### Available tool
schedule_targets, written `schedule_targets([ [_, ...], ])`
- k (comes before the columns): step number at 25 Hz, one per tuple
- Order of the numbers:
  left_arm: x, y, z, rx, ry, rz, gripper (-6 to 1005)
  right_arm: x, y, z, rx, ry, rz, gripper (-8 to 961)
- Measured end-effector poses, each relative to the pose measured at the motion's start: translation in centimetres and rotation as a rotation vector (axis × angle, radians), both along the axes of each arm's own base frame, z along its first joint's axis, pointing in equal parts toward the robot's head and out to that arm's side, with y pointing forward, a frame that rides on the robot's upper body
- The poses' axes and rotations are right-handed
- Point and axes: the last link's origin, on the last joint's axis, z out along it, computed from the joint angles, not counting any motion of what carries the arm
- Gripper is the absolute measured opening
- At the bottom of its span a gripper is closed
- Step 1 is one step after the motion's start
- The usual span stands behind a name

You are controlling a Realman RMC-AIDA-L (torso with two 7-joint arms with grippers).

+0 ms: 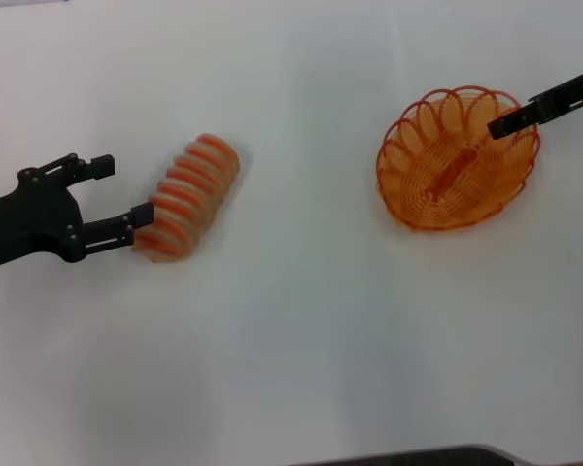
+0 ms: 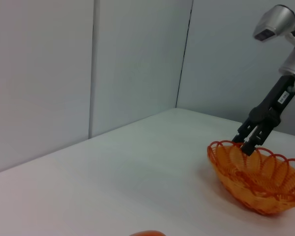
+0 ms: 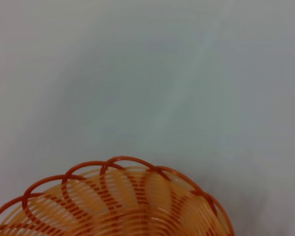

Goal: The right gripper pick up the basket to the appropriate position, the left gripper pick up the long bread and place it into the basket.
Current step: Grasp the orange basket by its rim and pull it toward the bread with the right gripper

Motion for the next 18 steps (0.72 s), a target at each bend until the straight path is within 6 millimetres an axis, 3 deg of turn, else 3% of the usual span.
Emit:
schedule_targets([
  [18, 0.2, 0.0, -0.1, -0.004, -0.001, -0.008, 842, -0.1, 0.4, -1.9, 0.024, -0.044, 0.046, 673],
])
